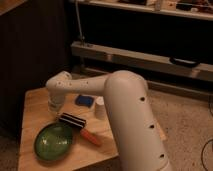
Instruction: Push the eraser across the table
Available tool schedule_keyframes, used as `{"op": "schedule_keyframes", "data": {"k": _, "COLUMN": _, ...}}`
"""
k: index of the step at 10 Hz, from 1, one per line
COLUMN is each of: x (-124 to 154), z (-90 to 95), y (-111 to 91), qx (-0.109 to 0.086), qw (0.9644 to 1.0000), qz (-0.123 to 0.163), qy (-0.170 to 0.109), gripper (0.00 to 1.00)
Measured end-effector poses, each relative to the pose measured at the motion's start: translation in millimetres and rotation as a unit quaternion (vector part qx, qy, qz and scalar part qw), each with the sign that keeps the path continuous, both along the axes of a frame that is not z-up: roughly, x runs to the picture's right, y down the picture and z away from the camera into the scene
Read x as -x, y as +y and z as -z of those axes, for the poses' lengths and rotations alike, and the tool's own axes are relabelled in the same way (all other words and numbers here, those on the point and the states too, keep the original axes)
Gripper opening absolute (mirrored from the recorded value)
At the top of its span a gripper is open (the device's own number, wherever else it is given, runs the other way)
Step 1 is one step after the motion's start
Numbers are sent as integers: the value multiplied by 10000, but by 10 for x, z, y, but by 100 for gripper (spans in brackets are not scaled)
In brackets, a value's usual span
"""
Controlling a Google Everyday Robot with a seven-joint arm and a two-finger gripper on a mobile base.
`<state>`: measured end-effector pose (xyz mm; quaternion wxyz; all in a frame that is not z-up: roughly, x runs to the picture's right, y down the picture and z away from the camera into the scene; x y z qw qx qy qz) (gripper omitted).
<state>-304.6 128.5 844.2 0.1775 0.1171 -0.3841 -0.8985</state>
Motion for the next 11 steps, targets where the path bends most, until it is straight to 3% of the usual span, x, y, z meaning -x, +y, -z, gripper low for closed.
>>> {"op": "schedule_keyframes", "data": {"k": 11, "x": -245, "z": -160, "y": 195, "qx": 179, "qw": 9986, "qz": 311, "qy": 378, "gripper": 2}}
